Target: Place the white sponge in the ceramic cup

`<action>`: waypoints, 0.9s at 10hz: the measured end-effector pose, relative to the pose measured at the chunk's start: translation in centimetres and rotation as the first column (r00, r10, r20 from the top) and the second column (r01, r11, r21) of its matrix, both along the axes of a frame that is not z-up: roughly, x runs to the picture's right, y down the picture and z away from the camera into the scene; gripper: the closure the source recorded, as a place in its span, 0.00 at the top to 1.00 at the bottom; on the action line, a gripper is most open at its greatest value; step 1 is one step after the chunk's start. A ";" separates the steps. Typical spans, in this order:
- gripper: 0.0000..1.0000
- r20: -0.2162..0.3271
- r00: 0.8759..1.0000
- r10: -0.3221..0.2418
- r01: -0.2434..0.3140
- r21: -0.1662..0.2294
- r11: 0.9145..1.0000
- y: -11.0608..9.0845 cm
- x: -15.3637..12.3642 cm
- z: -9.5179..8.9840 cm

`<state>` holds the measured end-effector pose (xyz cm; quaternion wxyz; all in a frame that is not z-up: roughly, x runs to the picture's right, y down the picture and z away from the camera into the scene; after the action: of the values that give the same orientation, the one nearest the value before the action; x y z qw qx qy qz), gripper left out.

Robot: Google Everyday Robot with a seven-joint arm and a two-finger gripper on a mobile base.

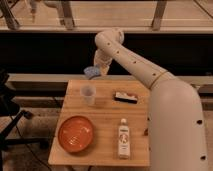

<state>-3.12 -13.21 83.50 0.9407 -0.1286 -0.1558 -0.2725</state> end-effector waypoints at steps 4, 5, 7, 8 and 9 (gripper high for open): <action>0.00 -0.002 1.000 0.022 -0.022 0.000 1.000 -0.1 -0.3 0.4; 0.00 -0.002 1.000 0.029 -0.029 -0.002 1.000 -0.1 -0.5 0.6; 0.00 -0.002 0.999 0.044 -0.044 -0.002 0.999 -0.1 -0.7 0.7; 0.03 -0.001 0.999 0.050 -0.050 -0.002 0.999 -0.1 -0.8 0.8; 0.07 -0.002 0.998 0.057 -0.057 -0.004 0.998 0.1 -0.9 1.0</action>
<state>-4.02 -13.15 84.51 0.9480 -0.1261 -0.1591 -0.2453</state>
